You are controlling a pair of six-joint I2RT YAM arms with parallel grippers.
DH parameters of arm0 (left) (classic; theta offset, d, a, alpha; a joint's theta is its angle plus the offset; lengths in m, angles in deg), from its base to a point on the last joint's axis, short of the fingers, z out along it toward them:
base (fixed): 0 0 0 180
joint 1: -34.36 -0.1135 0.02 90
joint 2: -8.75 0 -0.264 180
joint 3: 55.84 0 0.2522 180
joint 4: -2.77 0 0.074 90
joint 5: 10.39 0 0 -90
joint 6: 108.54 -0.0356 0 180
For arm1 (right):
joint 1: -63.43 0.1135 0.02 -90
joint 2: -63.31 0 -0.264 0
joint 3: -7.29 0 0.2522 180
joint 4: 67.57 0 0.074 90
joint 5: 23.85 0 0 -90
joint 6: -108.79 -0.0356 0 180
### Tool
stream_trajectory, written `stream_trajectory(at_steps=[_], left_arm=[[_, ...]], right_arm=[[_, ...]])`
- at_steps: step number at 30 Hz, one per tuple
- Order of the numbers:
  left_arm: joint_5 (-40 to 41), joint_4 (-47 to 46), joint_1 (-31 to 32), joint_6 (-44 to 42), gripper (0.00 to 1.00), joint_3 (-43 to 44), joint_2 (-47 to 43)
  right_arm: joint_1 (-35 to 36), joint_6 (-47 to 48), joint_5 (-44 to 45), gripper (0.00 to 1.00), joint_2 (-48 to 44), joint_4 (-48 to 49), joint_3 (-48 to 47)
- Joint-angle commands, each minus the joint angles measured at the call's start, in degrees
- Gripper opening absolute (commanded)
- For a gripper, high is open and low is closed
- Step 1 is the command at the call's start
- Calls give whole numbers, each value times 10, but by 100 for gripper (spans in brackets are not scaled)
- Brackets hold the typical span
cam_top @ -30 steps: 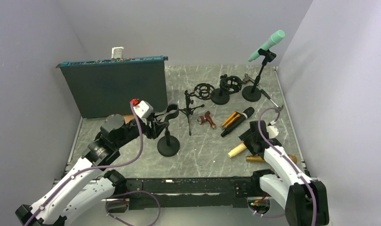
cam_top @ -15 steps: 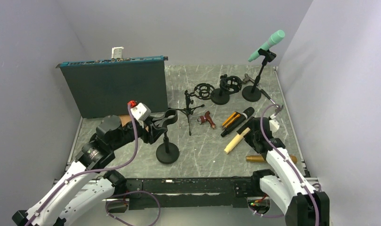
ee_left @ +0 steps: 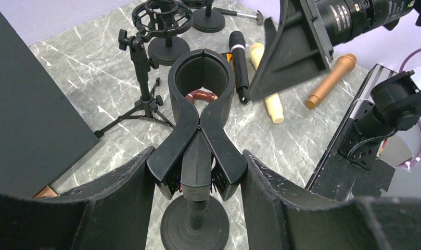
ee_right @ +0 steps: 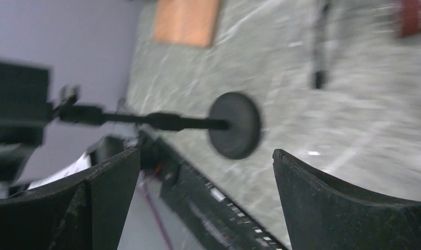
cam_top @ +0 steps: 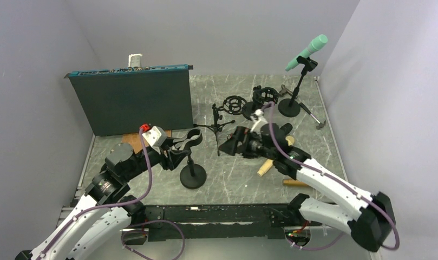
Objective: Remove the microphone from the stand
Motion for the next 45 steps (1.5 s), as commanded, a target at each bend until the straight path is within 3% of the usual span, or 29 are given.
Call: stream_trajectory(at_steps=[1, 8, 12, 18, 22, 25, 27, 34, 45], left_arm=[[-13, -37, 1, 16, 53, -7, -8], [-20, -33, 1, 15, 52, -6, -6], [-24, -33, 2, 13, 52, -7, -7], [-18, -32, 1, 15, 52, -5, -6], [-14, -28, 2, 10, 53, -2, -3], [-18, -33, 1, 12, 53, -1, -1], [-24, -36, 1, 16, 53, 3, 3], [-11, -11, 1, 44, 52, 51, 9], [84, 48, 1, 12, 55, 87, -35]], right_arm=[[91, -42, -49, 100, 50, 182, -61], [120, -123, -73, 100, 140, 349, -103], [133, -130, -39, 99, 183, 319, -148], [149, -137, -25, 82, 203, 312, -158], [162, -141, -12, 80, 201, 324, -138], [167, -138, -1, 68, 211, 336, -132], [167, -134, 7, 55, 223, 339, -135], [169, -112, 73, 0, 229, 341, -103], [146, -92, 116, 0, 200, 380, -57]])
